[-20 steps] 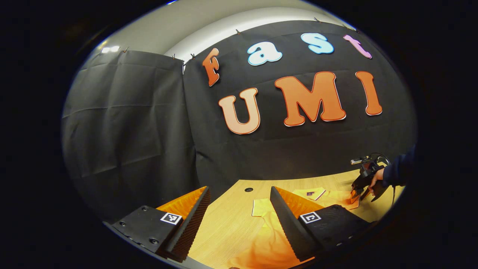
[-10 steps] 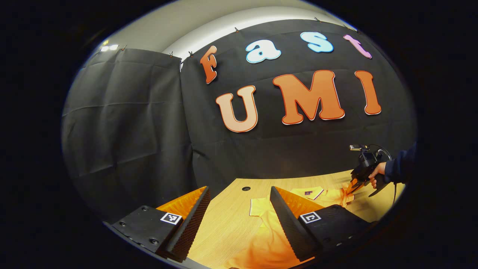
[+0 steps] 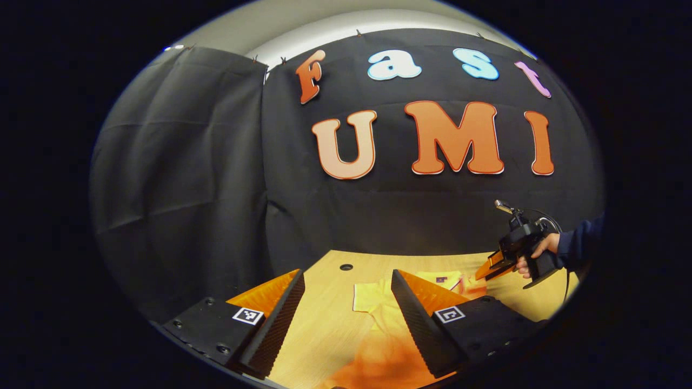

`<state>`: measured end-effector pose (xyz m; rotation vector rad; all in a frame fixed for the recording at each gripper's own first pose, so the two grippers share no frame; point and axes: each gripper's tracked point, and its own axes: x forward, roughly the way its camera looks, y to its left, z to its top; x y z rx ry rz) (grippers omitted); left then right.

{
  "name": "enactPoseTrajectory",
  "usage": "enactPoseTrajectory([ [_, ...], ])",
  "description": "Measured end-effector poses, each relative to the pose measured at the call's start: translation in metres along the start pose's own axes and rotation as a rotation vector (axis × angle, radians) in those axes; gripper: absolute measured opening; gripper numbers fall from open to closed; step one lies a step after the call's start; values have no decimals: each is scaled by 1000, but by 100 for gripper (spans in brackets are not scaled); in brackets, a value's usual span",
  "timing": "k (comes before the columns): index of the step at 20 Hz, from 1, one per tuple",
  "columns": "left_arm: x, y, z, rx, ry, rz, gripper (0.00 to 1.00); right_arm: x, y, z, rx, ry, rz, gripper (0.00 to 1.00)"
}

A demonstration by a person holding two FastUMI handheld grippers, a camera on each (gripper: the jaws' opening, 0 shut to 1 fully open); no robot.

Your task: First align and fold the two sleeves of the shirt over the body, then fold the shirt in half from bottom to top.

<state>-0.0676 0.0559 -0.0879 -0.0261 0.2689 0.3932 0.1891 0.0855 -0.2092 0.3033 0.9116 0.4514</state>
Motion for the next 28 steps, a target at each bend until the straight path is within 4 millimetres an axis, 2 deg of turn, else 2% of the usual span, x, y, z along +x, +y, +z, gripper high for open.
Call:
enactPoseTrajectory([
  [1,13,3,-8,-14,26,-18,99,-5,1,0,-11,-8,-14,52],
  [2,26,7,-17,-23,50,-35,99,-11,1,1,-17,-19,-29,48],
  [3,41,11,-23,-28,78,-53,99,-18,2,2,-18,-41,-43,51],
  [4,59,12,-29,-30,102,-69,99,-26,3,4,-15,-66,-58,65],
  [7,108,20,-41,-26,171,-114,99,-48,5,9,-5,-149,-104,77],
  [10,157,22,-65,-33,268,-176,99,-75,2,8,6,-222,-172,89],
  [16,237,12,-135,-54,583,-249,96,-132,-8,-17,64,-343,-308,94],
  [17,247,9,-148,-52,650,-264,99,-142,-9,-24,69,-361,-328,94],
  [18,256,5,-160,-56,716,-266,96,-150,-10,-30,74,-372,-341,94],
  [21,276,-9,-192,-52,880,-266,96,-171,-13,-51,85,-383,-375,94],
  [26,302,-22,-218,0,1010,-229,96,-200,-21,-73,76,-423,-424,95],
  [28,302,-25,-233,6,1073,-219,96,-210,-22,-82,75,-434,-447,95],
])
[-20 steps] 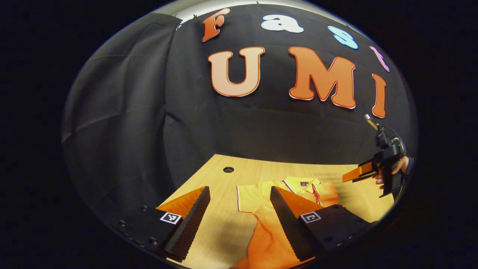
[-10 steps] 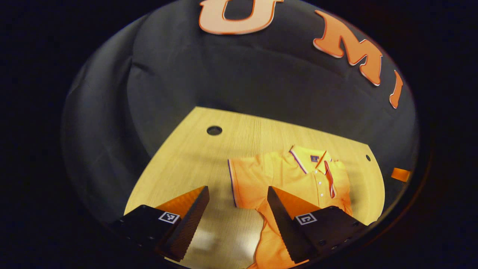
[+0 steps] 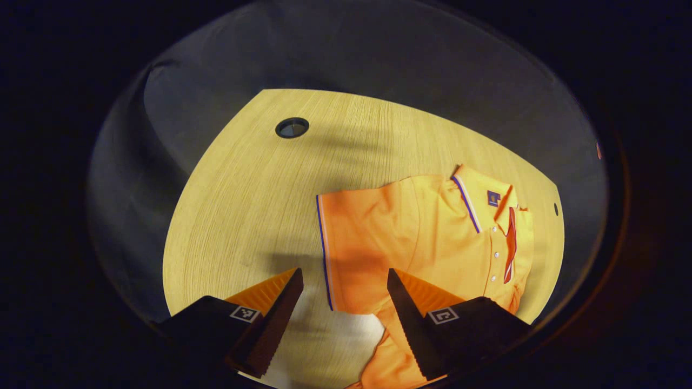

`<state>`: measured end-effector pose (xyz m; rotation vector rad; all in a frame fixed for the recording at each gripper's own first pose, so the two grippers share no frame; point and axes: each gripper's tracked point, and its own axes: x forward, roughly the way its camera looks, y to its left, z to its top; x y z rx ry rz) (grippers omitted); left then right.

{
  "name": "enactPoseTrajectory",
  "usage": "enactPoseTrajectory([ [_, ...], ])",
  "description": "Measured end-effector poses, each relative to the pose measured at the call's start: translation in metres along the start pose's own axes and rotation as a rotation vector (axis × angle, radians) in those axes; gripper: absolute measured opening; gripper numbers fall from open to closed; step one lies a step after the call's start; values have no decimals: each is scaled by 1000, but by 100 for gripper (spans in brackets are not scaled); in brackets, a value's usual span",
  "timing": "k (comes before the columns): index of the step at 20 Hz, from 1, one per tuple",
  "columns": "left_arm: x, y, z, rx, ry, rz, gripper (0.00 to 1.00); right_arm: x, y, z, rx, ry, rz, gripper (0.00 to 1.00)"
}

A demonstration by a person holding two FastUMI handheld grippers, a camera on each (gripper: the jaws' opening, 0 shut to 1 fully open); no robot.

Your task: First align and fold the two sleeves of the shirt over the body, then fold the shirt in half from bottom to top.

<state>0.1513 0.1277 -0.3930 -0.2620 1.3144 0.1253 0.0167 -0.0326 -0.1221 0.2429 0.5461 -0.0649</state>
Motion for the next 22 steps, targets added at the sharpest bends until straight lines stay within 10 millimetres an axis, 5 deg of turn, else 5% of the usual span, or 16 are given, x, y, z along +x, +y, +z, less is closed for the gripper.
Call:
enactPoseTrajectory([
  [3,18,3,-1,7,47,30,94,-14,-4,-13,19,5,3,95],
  [5,21,12,-5,23,87,79,75,-17,-14,-25,43,29,-20,95],
  [8,28,9,-3,63,69,63,69,-19,-17,-35,92,42,-36,95],
  [11,21,-7,2,72,56,-7,19,-28,-24,-48,115,57,-44,95],
  [14,9,-21,16,83,-13,-61,6,-30,-24,-52,111,59,-47,95],
  [22,-35,-103,38,282,-151,-237,7,-33,-13,-60,117,72,-30,95],
])
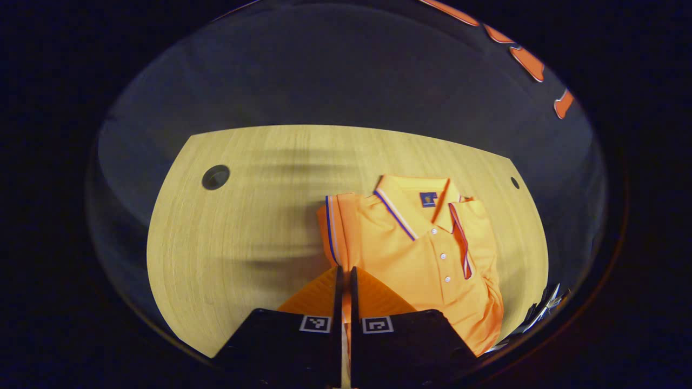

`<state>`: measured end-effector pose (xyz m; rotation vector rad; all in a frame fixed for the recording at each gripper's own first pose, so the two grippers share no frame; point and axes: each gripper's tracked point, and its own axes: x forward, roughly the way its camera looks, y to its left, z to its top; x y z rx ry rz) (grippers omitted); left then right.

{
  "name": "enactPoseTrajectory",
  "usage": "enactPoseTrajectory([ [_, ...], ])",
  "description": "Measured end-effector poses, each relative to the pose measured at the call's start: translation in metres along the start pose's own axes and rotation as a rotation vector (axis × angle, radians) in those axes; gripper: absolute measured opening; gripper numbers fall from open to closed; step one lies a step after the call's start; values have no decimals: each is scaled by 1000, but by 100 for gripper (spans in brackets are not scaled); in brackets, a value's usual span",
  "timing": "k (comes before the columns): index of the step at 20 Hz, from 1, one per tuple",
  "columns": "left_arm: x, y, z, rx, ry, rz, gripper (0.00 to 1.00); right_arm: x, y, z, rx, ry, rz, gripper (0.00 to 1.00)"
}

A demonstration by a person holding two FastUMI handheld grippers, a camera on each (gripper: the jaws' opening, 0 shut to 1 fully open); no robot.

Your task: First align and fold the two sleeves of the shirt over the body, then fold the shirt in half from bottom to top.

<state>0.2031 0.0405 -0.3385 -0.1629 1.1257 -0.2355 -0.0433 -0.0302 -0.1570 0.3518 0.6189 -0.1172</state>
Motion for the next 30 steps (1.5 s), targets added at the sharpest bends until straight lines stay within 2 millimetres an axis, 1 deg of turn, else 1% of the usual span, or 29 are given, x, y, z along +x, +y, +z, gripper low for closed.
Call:
enactPoseTrajectory([
  [1,2,-11,-2,8,6,-19,8,-1,-1,-2,-2,2,-3,95],
  [2,3,-26,0,11,1,-62,11,-3,-2,-4,-2,5,-6,95],
  [3,2,-42,1,11,-3,-117,17,-5,-3,-8,2,9,-10,95],
  [4,1,-58,-1,8,2,-176,20,-6,-2,-10,8,17,-8,95],
  [5,-2,-69,-3,11,1,-220,25,-7,-2,-12,13,20,-11,95],
  [6,-6,-76,-4,19,-15,-241,34,-9,-4,-15,14,23,-12,95],
  [7,-8,-79,-5,34,-25,-244,53,-11,-5,-18,12,22,-16,95],
  [8,-13,-80,-6,56,-42,-233,60,-11,-8,-18,7,19,-18,95],
  [9,-17,-78,-8,80,-64,-210,86,-12,-8,-18,-1,10,-21,95],
  [10,-23,-74,-9,94,-92,-174,96,-12,-10,-17,-14,-4,-26,95],
  [11,-32,-71,-11,89,-130,-129,93,-12,-13,-15,-29,-24,-36,95],
  [12,-44,-75,-11,71,-181,-116,93,-11,-17,-11,-39,-56,-52,95],
  [13,-57,-80,-15,61,-222,-112,93,-11,-17,-10,-48,-73,-50,95],
  [16,-97,-88,-18,54,-345,-60,93,-13,-11,-8,-102,-102,-2,95],
  [18,-125,-99,-31,24,-386,-44,93,-16,-9,-6,-142,-126,24,95],
  [20,-155,-111,-38,-1,-443,-32,93,-22,-4,-1,-158,-157,59,95],
  [22,-187,-116,-46,0,-515,5,93,-29,0,4,-182,-195,91,95],
  [24,-212,-123,-52,18,-595,41,93,-41,0,10,-221,-246,110,95],
  [26,-248,-130,-59,52,-693,67,93,-53,1,15,-253,-299,133,95],
  [28,-287,-134,-70,75,-783,105,93,-63,4,16,-283,-343,158,95],
  [29,-296,-138,-77,84,-830,120,93,-68,4,16,-296,-358,174,95],
  [30,-311,-145,-79,90,-882,127,94,-71,5,15,-308,-363,179,95],
])
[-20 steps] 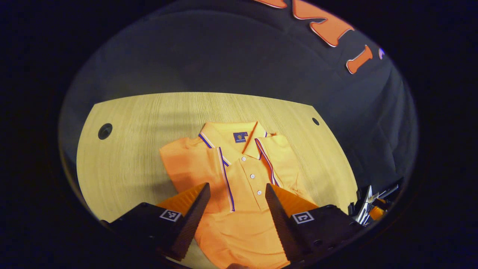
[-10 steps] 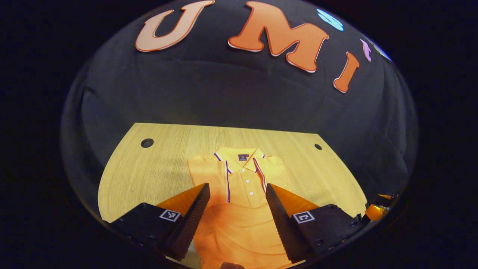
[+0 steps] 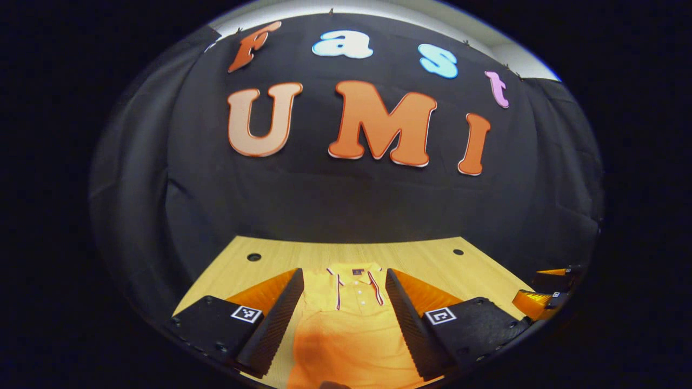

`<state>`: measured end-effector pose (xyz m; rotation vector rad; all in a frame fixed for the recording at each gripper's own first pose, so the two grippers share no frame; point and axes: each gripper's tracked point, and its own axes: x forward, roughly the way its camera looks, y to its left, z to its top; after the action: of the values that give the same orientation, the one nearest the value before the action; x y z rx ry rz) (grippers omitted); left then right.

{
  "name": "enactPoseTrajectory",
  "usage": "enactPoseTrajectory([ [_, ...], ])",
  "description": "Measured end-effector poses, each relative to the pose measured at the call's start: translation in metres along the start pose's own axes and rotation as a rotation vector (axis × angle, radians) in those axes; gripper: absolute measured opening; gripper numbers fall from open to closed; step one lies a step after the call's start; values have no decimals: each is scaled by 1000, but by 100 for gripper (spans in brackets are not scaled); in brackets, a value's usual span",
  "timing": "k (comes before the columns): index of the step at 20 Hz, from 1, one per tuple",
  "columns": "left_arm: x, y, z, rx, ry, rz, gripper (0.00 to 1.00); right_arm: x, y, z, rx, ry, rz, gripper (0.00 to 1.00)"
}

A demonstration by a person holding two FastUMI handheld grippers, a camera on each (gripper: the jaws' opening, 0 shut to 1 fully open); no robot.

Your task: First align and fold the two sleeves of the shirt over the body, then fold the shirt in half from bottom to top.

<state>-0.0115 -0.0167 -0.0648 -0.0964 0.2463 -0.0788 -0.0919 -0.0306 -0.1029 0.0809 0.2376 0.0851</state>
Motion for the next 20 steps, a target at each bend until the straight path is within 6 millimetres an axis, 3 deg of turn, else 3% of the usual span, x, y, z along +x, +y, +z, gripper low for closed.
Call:
enactPoseTrajectory([
  [1,-6,2,9,8,-57,13,98,-3,0,-1,-10,-9,8,95],
  [7,-79,12,39,156,-238,110,98,-17,1,-2,-25,-62,43,97],
  [10,-89,2,-4,153,-124,77,98,-25,-5,-30,-45,-7,57,97],
  [15,-113,14,-96,139,111,129,98,-29,-6,-96,-6,176,106,97],
  [17,-111,19,-139,122,213,143,98,-30,-7,-124,-2,254,119,97],
  [20,-107,31,-182,93,349,162,98,-30,-1,-156,18,352,139,98],
])
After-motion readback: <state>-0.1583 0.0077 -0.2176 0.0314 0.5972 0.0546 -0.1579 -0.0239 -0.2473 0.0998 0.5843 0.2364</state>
